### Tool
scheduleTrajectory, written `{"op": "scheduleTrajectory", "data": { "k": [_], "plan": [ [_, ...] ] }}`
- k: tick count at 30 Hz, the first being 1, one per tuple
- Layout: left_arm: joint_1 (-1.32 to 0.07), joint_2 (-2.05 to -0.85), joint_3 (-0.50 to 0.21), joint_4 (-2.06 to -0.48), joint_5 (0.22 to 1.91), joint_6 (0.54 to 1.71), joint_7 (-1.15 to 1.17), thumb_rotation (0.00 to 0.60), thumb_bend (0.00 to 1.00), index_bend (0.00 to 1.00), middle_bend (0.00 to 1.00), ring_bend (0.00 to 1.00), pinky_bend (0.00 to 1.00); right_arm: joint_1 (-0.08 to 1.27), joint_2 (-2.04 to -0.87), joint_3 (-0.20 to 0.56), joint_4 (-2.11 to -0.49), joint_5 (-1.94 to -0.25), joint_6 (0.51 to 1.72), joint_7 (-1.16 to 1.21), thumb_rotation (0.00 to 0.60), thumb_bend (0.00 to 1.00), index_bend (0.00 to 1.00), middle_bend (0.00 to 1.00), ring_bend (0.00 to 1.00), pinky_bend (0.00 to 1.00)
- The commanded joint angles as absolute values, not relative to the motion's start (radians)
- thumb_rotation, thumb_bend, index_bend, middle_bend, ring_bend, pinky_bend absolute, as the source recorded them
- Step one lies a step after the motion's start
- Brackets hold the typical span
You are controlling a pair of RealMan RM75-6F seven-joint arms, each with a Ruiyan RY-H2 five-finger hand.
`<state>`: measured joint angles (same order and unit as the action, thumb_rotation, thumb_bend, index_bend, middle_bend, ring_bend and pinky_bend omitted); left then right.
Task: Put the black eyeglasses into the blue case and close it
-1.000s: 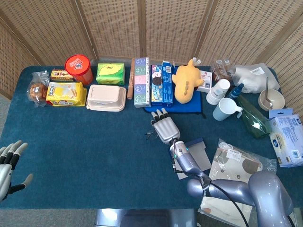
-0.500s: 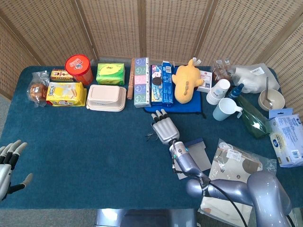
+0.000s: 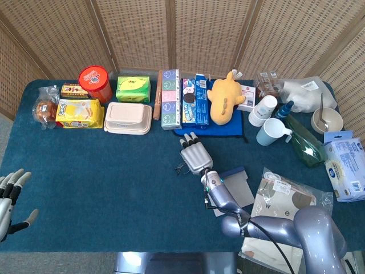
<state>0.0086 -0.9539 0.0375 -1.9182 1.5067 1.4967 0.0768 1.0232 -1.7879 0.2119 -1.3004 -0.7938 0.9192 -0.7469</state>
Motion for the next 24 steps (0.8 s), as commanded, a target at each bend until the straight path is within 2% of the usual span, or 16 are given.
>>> {"op": "scheduleTrajectory", "data": {
  "k": [1,6,15,24],
  "plan": [
    [0.010,-0.954,0.037,-1.916,1.509,1.500,0.074,0.600,0.27,0.06,0.06,0.00,0.00,1.026,-1.790,0.218,-1.300,-0.800,0.916,-0.734,0.600,0.25,0.58,0.20,0.02,0.08],
    [0.011,-0.956,0.036,-1.913,1.513,1.503,0.073,0.600,0.27,0.06,0.06,0.00,0.00,1.026,-1.789,0.222,-1.305,-0.813,0.920,-0.716,0.600,0.26,0.62,0.23,0.04,0.08],
    [0.010,-0.956,0.036,-1.911,1.514,1.500,0.072,0.600,0.27,0.06,0.06,0.00,0.00,1.010,-1.773,0.227,-1.338,-0.834,0.951,-0.689,0.600,0.26,0.63,0.24,0.06,0.08],
    [0.003,-0.958,0.033,-1.915,1.520,1.494,0.076,0.600,0.27,0.06,0.06,0.00,0.00,0.947,-1.687,0.222,-1.489,-0.884,1.062,-0.677,0.600,0.25,0.63,0.24,0.07,0.08]
  ]
}}
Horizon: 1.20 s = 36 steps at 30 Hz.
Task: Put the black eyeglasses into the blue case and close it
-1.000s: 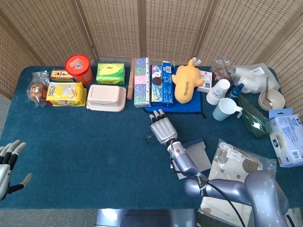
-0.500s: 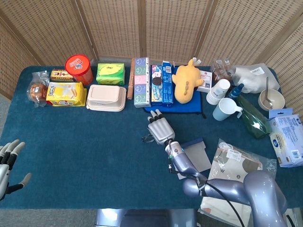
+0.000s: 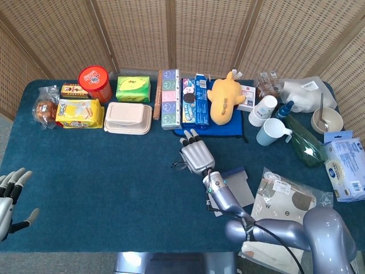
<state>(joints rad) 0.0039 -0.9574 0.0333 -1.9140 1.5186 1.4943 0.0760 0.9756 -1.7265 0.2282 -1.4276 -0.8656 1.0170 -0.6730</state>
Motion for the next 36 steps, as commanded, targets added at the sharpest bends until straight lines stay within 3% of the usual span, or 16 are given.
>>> {"op": "scheduleTrajectory", "data": {
  "k": [1,19,36],
  "plan": [
    [0.003,-0.959,0.033,-1.915,1.520,1.494,0.077,0.600,0.27,0.06,0.06,0.00,0.00,0.938,-1.672,0.219,-1.513,-0.889,1.078,-0.682,0.600,0.25,0.63,0.24,0.07,0.08],
    [-0.009,-0.970,0.031,-1.920,1.533,1.484,0.090,0.600,0.27,0.06,0.06,0.00,0.00,0.753,-1.415,0.111,-1.931,-1.025,1.352,-0.815,0.600,0.24,0.62,0.24,0.07,0.08],
    [-0.007,-0.969,0.038,-1.932,1.554,1.493,0.100,0.600,0.27,0.06,0.06,0.00,0.00,0.669,-1.415,0.033,-1.893,-1.063,1.356,-0.840,0.600,0.23,0.62,0.24,0.07,0.08]
  ]
}}
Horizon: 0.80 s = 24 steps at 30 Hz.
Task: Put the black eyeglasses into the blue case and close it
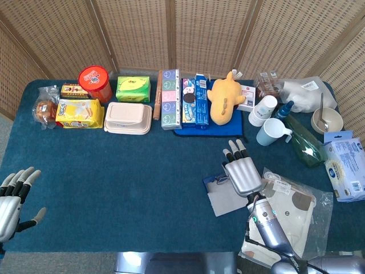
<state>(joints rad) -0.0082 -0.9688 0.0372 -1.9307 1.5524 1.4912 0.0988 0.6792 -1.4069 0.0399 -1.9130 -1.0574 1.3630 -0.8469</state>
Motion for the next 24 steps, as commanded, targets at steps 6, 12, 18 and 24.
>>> {"op": "scheduleTrajectory", "data": {
  "k": [6,12,18,24],
  "plan": [
    [0.003,-0.963,0.044,-1.939,1.561,1.507,0.108,0.600,0.27,0.05,0.06,0.00,0.00,0.651,-1.434,0.034,-1.837,-1.069,1.334,-0.811,0.600,0.23,0.62,0.24,0.07,0.08],
    [0.009,-0.963,0.048,-1.945,1.568,1.515,0.110,0.600,0.27,0.05,0.06,0.00,0.00,0.642,-1.442,0.029,-1.795,-1.092,1.312,-0.805,0.600,0.22,0.61,0.24,0.07,0.08],
    [0.012,-0.964,0.049,-1.947,1.574,1.520,0.115,0.600,0.27,0.05,0.06,0.00,0.00,0.635,-1.449,0.013,-1.778,-1.112,1.282,-0.811,0.600,0.22,0.55,0.24,0.06,0.08],
    [0.019,-0.963,0.052,-1.945,1.577,1.529,0.112,0.600,0.27,0.05,0.06,0.00,0.00,0.647,-1.453,0.021,-1.782,-1.092,1.246,-0.857,0.600,0.20,0.35,0.19,0.02,0.08]
  ]
}}
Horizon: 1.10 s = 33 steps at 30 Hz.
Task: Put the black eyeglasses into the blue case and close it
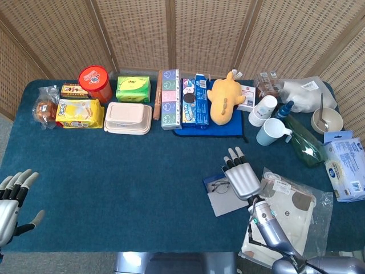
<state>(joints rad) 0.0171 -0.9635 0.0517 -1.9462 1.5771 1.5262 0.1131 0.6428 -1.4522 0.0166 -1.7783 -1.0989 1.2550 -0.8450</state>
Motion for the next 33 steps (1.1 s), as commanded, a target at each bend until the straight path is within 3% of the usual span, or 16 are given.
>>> {"op": "scheduleTrajectory", "data": {
  "k": [1,11,20,33],
  "plan": [
    [0.020,-0.962,0.052,-1.944,1.578,1.530,0.111,0.600,0.27,0.05,0.06,0.00,0.00,0.647,-1.452,0.023,-1.784,-1.091,1.245,-0.859,0.600,0.19,0.34,0.18,0.01,0.08],
    [0.021,-0.962,0.051,-1.936,1.578,1.531,0.100,0.600,0.27,0.05,0.06,0.00,0.00,0.645,-1.435,0.028,-1.833,-1.074,1.255,-0.927,0.600,0.18,0.19,0.10,0.00,0.07],
    [0.024,-0.963,0.052,-1.935,1.578,1.533,0.096,0.600,0.27,0.04,0.06,0.00,0.00,0.633,-1.454,0.013,-1.788,-1.095,1.243,-0.918,0.600,0.13,0.00,0.01,0.00,0.06],
    [0.033,-0.955,0.053,-1.938,1.582,1.545,0.098,0.600,0.27,0.04,0.06,0.00,0.00,0.629,-1.525,0.013,-1.669,-1.106,1.190,-0.875,0.600,0.08,0.00,0.00,0.00,0.05]
  ]
}}
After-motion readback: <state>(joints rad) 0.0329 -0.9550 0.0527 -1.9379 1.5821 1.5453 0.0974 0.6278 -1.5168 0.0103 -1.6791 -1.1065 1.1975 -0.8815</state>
